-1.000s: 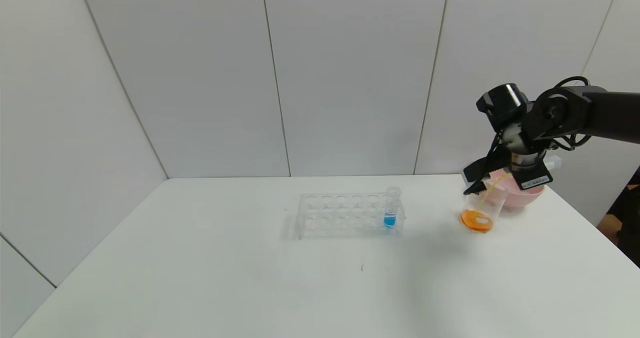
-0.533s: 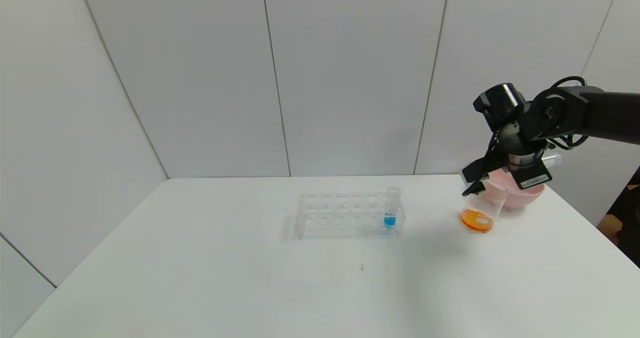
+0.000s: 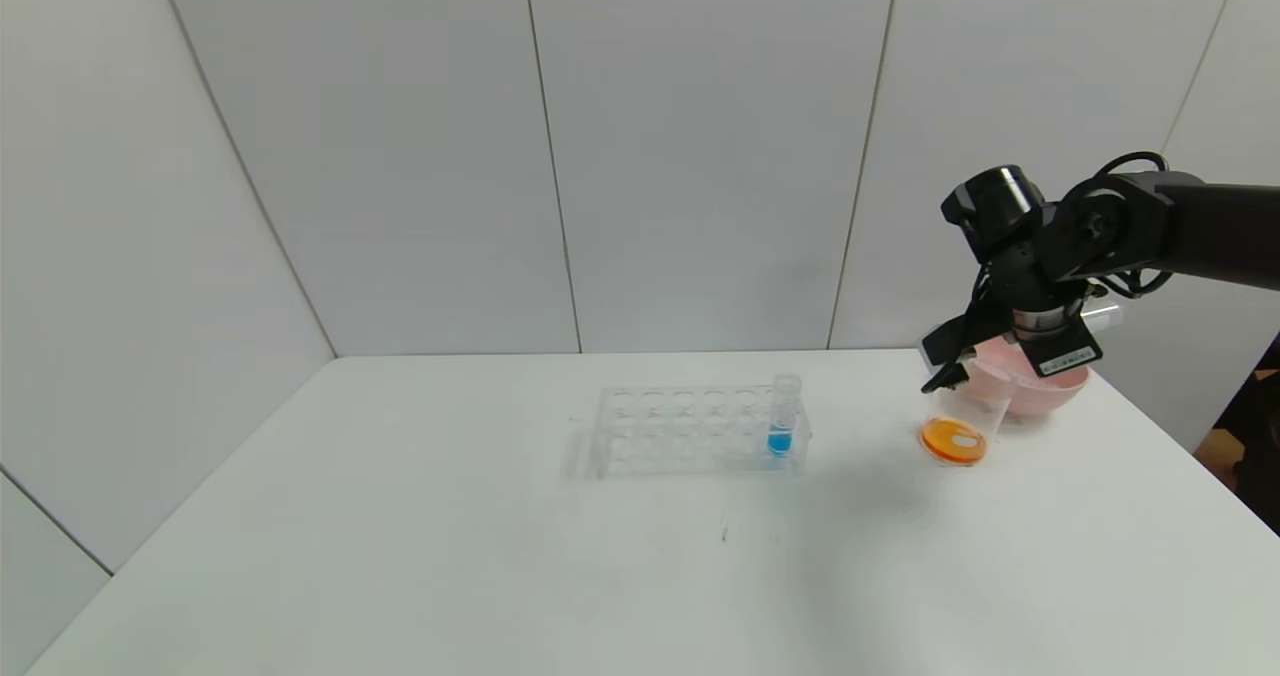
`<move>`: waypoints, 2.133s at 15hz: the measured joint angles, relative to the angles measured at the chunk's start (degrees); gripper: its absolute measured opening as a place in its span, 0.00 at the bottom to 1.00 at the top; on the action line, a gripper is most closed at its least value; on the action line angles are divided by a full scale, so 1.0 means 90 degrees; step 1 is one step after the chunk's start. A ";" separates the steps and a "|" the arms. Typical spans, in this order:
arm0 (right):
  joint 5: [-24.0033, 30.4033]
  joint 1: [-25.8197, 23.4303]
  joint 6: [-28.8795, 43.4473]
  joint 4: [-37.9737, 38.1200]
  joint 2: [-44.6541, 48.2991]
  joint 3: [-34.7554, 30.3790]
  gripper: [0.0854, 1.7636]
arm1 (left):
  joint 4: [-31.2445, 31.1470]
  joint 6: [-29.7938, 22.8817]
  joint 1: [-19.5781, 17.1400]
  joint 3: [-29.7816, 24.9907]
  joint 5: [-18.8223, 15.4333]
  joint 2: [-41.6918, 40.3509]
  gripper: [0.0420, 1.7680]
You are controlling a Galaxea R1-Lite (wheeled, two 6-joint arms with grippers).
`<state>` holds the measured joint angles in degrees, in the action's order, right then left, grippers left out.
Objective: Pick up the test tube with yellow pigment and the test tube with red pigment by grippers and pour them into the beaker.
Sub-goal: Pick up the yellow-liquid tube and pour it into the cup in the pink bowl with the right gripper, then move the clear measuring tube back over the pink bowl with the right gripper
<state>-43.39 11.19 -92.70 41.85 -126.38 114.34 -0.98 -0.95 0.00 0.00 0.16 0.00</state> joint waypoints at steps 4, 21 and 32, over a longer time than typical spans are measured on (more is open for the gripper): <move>0.0000 0.0011 -0.0026 -0.0016 0.0019 -0.0003 0.27 | 0.0000 -0.0003 0.0000 0.0000 0.0000 0.0000 0.97; 0.4524 -0.1304 0.1115 0.1414 0.1127 -0.0024 0.27 | 0.0000 0.0000 0.0000 0.0000 0.0000 0.0000 0.97; 0.8062 -0.2802 0.4762 0.1451 0.1904 -0.0211 0.27 | 0.0000 0.0000 0.0000 0.0000 0.0000 0.0000 0.97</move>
<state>29.17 -14.03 -49.84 54.91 -109.24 112.43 -0.98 -0.95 0.00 0.00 0.16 0.00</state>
